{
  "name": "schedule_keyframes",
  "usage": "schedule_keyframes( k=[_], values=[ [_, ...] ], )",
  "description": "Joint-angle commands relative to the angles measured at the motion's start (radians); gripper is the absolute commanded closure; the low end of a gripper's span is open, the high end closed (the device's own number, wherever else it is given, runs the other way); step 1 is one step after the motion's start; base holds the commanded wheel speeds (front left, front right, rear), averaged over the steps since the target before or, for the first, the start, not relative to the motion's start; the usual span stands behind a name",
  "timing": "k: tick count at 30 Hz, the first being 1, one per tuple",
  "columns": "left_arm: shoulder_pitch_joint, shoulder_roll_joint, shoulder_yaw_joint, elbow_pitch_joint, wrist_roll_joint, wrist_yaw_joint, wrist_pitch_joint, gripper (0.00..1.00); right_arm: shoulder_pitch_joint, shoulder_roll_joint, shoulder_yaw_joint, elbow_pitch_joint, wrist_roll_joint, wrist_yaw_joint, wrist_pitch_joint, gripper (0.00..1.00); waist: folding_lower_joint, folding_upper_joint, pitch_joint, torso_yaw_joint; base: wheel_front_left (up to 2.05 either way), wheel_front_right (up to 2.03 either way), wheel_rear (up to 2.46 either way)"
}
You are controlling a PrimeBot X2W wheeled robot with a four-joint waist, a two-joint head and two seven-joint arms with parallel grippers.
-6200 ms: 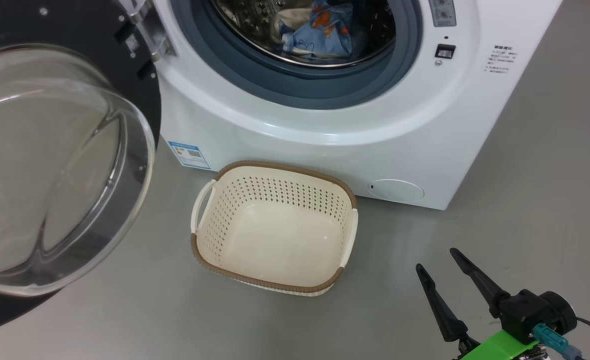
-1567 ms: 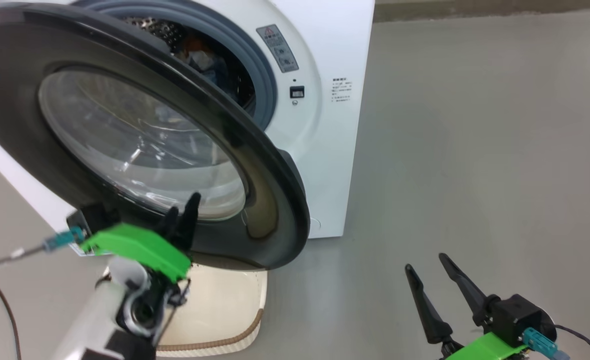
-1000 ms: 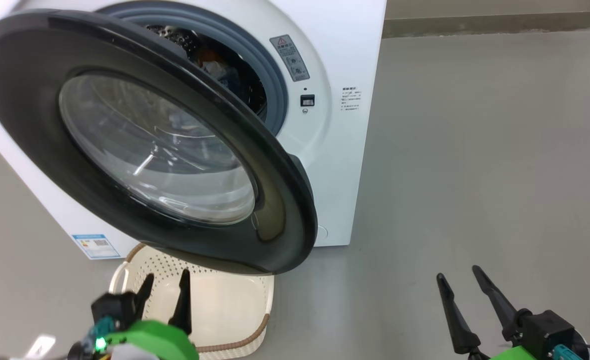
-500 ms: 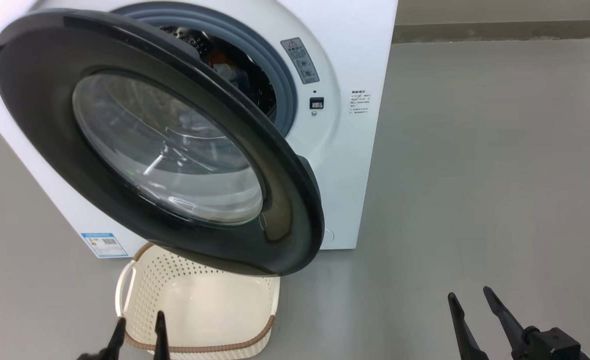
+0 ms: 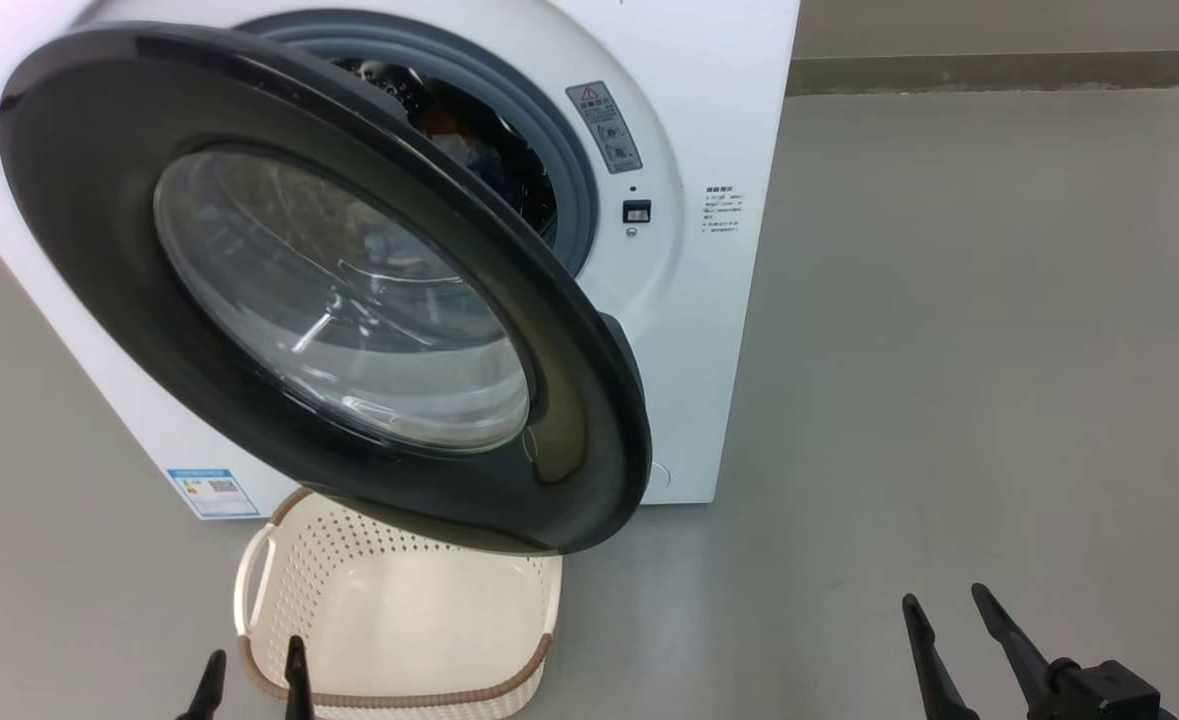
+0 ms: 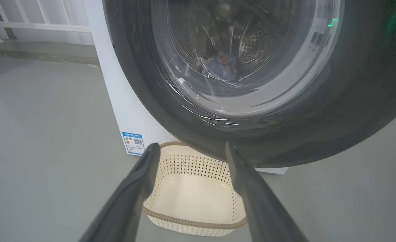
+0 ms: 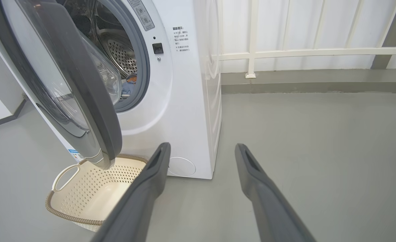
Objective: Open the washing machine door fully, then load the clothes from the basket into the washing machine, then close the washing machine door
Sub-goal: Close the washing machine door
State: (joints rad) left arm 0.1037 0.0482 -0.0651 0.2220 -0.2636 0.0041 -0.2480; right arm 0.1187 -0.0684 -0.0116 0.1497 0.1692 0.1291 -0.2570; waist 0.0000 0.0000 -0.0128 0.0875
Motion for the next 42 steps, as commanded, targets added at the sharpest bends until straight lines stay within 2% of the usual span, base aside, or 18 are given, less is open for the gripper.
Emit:
schedule_keyframes(
  k=[1,2,3,4,5,14,21,25,31,34,37,42],
  values=[
    [-0.023,0.003,0.039,-0.027,0.013,-0.002,-0.014,0.0,-0.026,-0.009,0.024,-0.019,-0.012,0.002,-0.005,0.2,0.0,0.0,0.0,-0.002,0.0,0.0,0.0],
    [-0.023,0.003,0.04,-0.027,0.013,-0.003,-0.014,0.0,-0.027,-0.009,0.024,-0.018,-0.011,0.002,-0.005,0.52,0.0,0.0,0.0,-0.003,0.0,0.0,0.0],
    [-0.022,0.003,0.04,-0.028,0.011,-0.003,-0.014,0.0,-0.028,-0.009,0.024,-0.017,-0.011,0.002,-0.005,0.6,0.0,0.0,0.0,-0.003,0.0,0.0,0.0],
    [-0.022,0.002,0.039,-0.028,0.008,-0.002,-0.014,0.0,-0.029,-0.009,0.024,-0.016,-0.011,0.002,-0.005,0.88,0.0,0.0,0.0,-0.004,0.0,0.0,0.0],
    [-0.022,0.002,0.038,-0.028,0.006,-0.001,-0.014,0.0,-0.03,-0.009,0.023,-0.016,-0.012,0.002,-0.005,0.99,0.0,0.0,0.0,-0.004,0.0,0.0,0.0],
    [-0.02,0.002,0.036,-0.027,0.003,0.004,-0.014,0.0,-0.046,-0.006,0.027,-0.022,-0.009,0.002,-0.005,1.0,0.0,0.0,0.004,-0.004,0.0,0.0,0.0],
    [-0.021,0.002,0.026,-0.024,0.0,0.007,-0.014,0.0,-0.142,-0.003,0.056,-0.121,0.0,0.002,-0.005,1.0,0.0,0.0,0.01,-0.003,0.0,0.0,0.0],
    [-0.026,0.002,0.017,-0.02,0.002,0.008,-0.014,0.0,-0.24,-0.008,0.13,-0.219,-0.002,0.002,-0.005,1.0,0.0,0.0,0.014,0.001,0.0,0.0,0.0],
    [-0.04,0.002,-0.005,-0.014,0.009,0.005,-0.014,0.0,-0.396,-0.016,0.312,-0.32,0.025,0.002,-0.005,1.0,0.0,0.0,0.023,0.028,0.0,0.0,0.0],
    [-0.047,0.002,-0.018,-0.012,0.007,0.005,-0.014,0.0,-0.451,-0.012,0.428,-0.275,0.069,0.002,-0.005,1.0,0.0,0.0,0.03,0.046,0.0,0.0,0.0],
    [-0.057,0.002,-0.044,-0.011,-0.002,0.004,-0.014,0.0,-0.485,-0.005,0.515,-0.175,0.125,0.002,-0.005,1.0,0.0,0.0,0.038,0.069,0.0,0.0,0.0],
    [-0.085,0.002,-0.083,-0.017,-0.028,0.006,-0.014,0.0,-0.519,0.008,0.555,0.024,0.228,0.002,-0.005,1.0,0.0,0.0,0.075,0.113,0.0,0.0,0.0]
  ],
)
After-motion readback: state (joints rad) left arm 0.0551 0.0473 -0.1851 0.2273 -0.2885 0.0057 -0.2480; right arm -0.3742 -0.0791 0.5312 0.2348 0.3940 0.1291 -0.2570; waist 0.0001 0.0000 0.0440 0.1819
